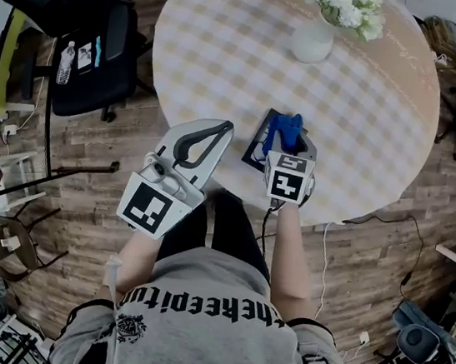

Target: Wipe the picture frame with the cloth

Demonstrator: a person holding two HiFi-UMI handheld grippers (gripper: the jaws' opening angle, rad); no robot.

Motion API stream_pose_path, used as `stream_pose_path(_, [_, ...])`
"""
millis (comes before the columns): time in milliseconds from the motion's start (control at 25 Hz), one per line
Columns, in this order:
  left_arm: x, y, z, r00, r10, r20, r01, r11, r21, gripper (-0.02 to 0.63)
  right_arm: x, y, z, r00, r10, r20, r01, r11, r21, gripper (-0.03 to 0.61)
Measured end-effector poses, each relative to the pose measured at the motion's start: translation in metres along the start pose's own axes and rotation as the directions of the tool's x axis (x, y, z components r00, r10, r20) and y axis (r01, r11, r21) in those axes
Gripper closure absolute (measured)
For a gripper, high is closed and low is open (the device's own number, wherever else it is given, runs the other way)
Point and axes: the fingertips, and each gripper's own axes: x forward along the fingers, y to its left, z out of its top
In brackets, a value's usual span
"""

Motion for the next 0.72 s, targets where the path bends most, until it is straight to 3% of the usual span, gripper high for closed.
stream_pose_path(360, [0.005, -0.006, 0.002, 0.999, -0.032, 0.009, 0.032, 0.999, 0.003, 0.598, -0.012, -0.032, -0.010, 0.998, -0.056, 0.000, 0.056, 0.996, 0.075, 0.430])
stream_pose_path(720, [0.010, -0.023, 0.005, 0.999, -0.053, 0.012, 0.053, 0.999, 0.008, 0.598, -0.025, -0.039, -0.021, 0.999, -0.052, 0.015, 0.050, 0.991, 0.121, 0.430])
